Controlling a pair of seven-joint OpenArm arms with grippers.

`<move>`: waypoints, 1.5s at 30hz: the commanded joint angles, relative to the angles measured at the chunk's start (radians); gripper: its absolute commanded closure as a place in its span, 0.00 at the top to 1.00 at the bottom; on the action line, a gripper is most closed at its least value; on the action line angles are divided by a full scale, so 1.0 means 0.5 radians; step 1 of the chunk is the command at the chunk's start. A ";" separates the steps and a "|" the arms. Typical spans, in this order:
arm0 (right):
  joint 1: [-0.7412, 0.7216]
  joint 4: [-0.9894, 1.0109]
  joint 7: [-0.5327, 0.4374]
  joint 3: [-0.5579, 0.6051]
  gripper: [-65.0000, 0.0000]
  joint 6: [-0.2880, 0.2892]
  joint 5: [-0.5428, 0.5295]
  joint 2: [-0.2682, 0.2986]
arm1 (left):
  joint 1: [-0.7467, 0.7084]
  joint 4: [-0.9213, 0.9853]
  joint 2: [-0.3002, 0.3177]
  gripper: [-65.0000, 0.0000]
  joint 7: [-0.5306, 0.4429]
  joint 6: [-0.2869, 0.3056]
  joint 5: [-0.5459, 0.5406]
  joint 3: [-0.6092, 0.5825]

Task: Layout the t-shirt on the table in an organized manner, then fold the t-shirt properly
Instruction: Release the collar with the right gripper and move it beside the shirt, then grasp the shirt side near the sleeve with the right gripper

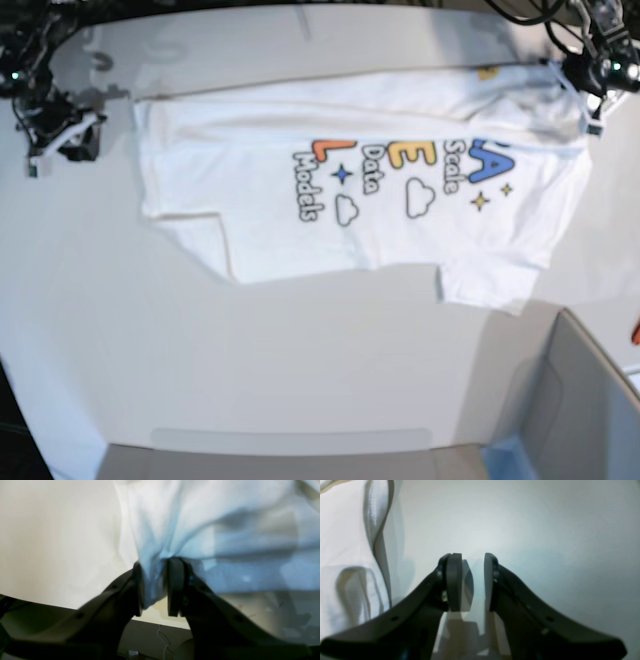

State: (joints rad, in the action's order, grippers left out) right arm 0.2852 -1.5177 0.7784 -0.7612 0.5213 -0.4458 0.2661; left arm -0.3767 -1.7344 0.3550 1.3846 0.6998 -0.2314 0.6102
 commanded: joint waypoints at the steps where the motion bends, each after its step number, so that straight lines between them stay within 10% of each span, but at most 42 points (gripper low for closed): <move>1: 0.005 -0.038 0.056 -0.010 0.24 -0.016 0.046 0.025 | 0.006 -0.022 0.028 0.25 0.023 -0.003 0.004 0.006; 7: 0.063 -0.409 0.056 0.005 0.24 0.002 0.043 -0.055 | 0.009 -0.022 0.025 0.25 0.023 -0.003 0.004 0.006; 13: 0.014 -0.814 0.056 0.011 0.24 0.354 0.043 -0.245 | 0.012 -0.022 0.025 0.25 0.023 -0.003 0.004 0.006; 24: -0.154 -0.587 0.056 0.689 0.18 0.354 0.522 -0.402 | 0.015 -0.022 0.022 0.25 0.023 -0.003 0.004 0.006; 32: -0.434 -0.032 0.056 0.613 0.07 0.354 1.013 -0.543 | 0.083 -0.022 0.022 0.25 0.023 -0.003 0.004 0.006; 45: -0.474 0.060 0.053 0.570 0.07 0.354 1.102 -0.521 | 0.083 -0.025 0.037 0.25 -0.251 -0.003 0.004 0.009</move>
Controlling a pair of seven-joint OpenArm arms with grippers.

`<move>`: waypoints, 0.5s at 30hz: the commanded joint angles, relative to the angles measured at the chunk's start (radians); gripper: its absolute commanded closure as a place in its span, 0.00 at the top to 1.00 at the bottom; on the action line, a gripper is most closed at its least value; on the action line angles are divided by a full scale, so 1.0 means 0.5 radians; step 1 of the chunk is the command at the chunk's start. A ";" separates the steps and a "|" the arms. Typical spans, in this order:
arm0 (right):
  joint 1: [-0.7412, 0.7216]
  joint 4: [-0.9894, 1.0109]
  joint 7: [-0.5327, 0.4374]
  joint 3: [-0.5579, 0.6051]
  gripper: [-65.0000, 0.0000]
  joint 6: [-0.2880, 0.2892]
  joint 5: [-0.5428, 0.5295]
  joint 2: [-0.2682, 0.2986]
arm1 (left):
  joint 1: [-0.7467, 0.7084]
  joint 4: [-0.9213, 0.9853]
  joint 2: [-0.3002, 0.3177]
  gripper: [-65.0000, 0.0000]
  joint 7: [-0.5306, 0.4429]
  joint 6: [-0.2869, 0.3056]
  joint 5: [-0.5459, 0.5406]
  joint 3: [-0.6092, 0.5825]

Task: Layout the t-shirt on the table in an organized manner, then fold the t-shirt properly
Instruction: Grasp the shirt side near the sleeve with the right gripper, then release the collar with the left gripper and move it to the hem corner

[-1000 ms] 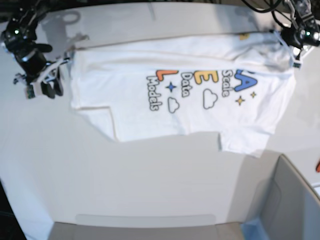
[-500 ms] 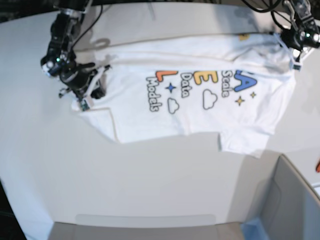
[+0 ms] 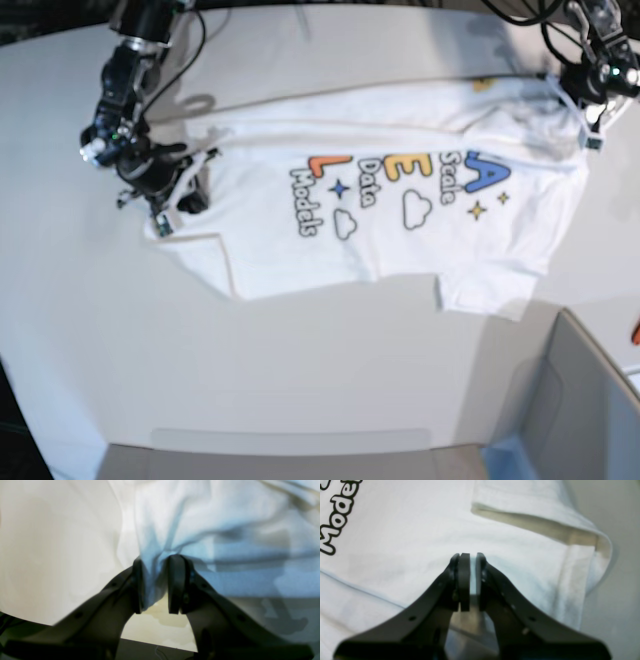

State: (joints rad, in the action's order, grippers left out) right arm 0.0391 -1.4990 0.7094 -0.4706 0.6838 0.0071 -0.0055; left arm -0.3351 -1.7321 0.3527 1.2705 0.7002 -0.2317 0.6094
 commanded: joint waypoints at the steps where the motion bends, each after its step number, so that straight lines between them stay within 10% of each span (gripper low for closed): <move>1: 0.018 0.023 0.191 -0.012 0.07 0.029 0.196 0.022 | 0.003 -0.030 0.066 0.25 -0.026 -0.004 0.005 0.010; 15: -0.009 0.035 0.191 -0.159 0.07 0.029 0.199 0.059 | -0.003 -0.023 0.162 0.26 -0.094 -0.004 0.005 0.111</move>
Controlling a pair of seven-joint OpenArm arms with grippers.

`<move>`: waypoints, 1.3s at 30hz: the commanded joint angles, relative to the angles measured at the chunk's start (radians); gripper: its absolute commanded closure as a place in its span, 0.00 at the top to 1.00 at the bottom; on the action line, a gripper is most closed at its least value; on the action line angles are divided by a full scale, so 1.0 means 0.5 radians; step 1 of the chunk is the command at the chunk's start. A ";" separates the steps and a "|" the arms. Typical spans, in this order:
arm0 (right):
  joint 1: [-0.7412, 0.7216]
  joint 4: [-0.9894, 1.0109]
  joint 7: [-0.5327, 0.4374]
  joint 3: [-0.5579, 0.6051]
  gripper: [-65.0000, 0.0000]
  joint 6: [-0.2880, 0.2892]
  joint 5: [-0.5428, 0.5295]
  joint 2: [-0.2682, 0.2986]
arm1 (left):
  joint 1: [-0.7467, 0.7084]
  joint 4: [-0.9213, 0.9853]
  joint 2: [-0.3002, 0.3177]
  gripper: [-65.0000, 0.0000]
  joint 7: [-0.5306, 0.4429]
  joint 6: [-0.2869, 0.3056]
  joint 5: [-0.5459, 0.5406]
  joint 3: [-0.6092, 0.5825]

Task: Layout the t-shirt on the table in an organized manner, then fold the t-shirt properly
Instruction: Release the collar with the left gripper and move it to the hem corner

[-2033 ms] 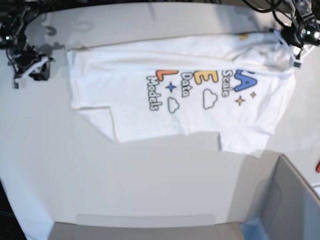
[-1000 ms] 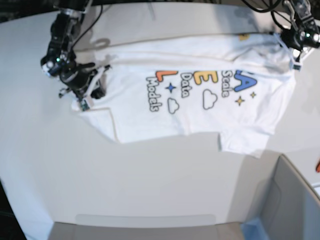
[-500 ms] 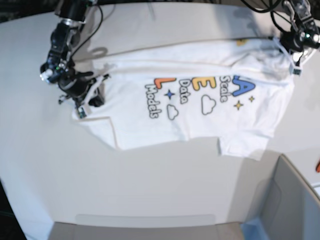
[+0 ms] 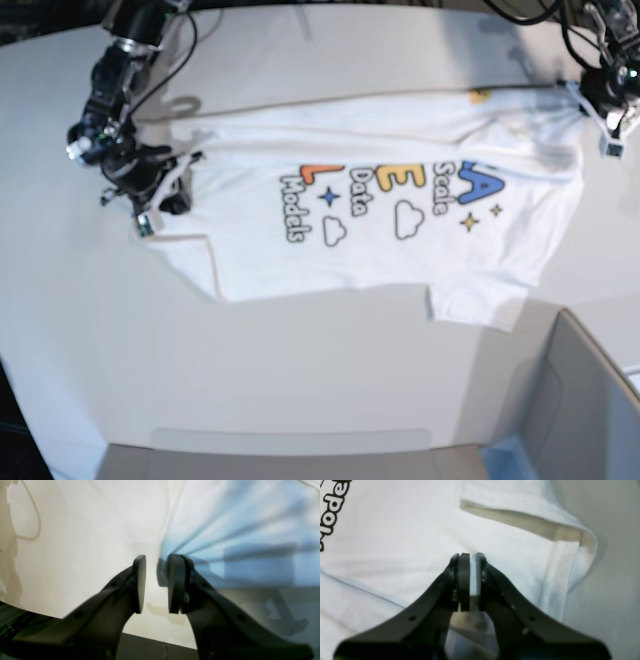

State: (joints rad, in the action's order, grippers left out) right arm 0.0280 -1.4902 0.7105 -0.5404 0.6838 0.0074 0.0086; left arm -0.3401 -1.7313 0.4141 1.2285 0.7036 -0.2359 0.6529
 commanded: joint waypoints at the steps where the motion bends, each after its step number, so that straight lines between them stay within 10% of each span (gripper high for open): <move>1: 0.010 0.027 0.189 -0.019 0.07 0.029 0.198 0.037 | 0.007 -0.025 0.039 0.26 -0.013 -0.011 0.013 0.052; 24: 0.028 -0.302 0.189 -0.038 0.08 0.029 0.180 0.116 | 0.372 -0.298 0.033 0.26 -0.007 -0.011 0.096 0.249; 39: 0.068 -0.375 0.204 -0.032 0.08 0.029 0.183 0.073 | 0.970 -0.350 -0.090 0.26 -0.114 -0.011 0.108 -0.632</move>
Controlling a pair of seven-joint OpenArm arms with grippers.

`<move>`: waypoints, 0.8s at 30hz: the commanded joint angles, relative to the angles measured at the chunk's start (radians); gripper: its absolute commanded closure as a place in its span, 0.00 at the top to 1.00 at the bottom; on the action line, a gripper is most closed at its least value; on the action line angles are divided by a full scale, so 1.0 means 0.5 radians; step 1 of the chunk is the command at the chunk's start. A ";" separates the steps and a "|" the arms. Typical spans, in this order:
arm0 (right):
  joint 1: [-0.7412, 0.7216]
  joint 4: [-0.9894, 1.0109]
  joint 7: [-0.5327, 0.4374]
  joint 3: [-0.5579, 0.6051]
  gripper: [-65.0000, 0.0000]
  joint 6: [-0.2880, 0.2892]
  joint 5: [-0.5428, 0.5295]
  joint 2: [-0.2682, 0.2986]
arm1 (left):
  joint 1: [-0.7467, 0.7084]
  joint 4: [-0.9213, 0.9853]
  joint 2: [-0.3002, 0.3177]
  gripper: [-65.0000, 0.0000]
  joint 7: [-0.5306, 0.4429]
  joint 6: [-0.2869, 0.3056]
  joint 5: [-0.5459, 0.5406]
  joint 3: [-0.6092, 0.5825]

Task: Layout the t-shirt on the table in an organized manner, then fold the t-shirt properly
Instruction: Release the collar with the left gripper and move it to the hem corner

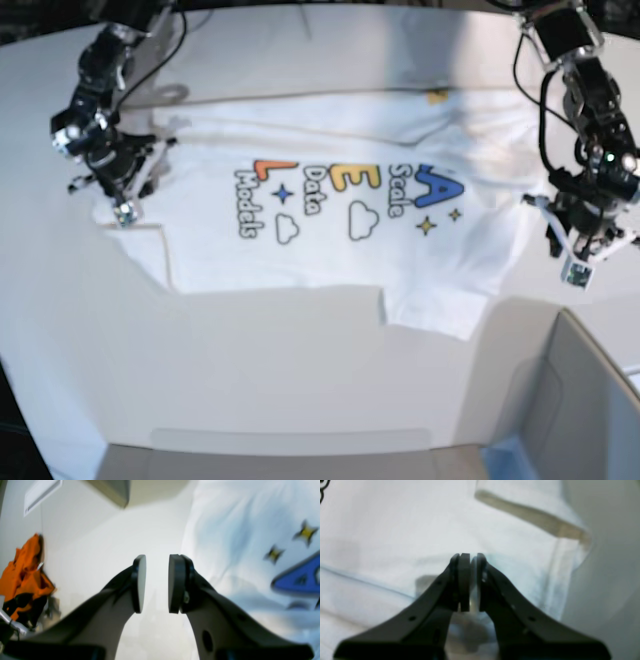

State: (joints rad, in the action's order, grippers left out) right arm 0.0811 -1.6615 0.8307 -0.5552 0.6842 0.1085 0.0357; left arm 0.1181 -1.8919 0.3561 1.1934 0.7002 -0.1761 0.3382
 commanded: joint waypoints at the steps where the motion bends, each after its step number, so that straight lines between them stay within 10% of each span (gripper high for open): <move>1: -0.035 -0.033 -0.036 -0.002 0.08 0.028 -0.016 0.019 | 0.103 -0.026 0.001 0.26 -0.041 -0.004 -0.012 -0.024; 7: -0.035 -0.039 -0.036 -0.002 0.08 0.028 -0.010 0.022 | 0.416 0.312 -0.091 0.42 -0.059 -0.004 -0.012 -0.310; 10: -0.038 -0.042 -0.036 -0.002 0.08 0.028 -0.010 0.019 | 0.582 0.640 -0.088 0.49 -0.096 -0.199 -0.012 -0.512; 24: -0.032 -0.045 -0.033 -0.002 0.08 0.028 -0.007 0.019 | 1.162 2.223 0.004 0.53 -1.032 -0.257 -0.012 -0.982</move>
State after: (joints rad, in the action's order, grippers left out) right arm 0.0769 -1.6630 0.8303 -0.5545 0.6842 0.1112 0.0387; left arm 0.6621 -0.7620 0.3424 0.6971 0.5720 -0.1764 -0.1566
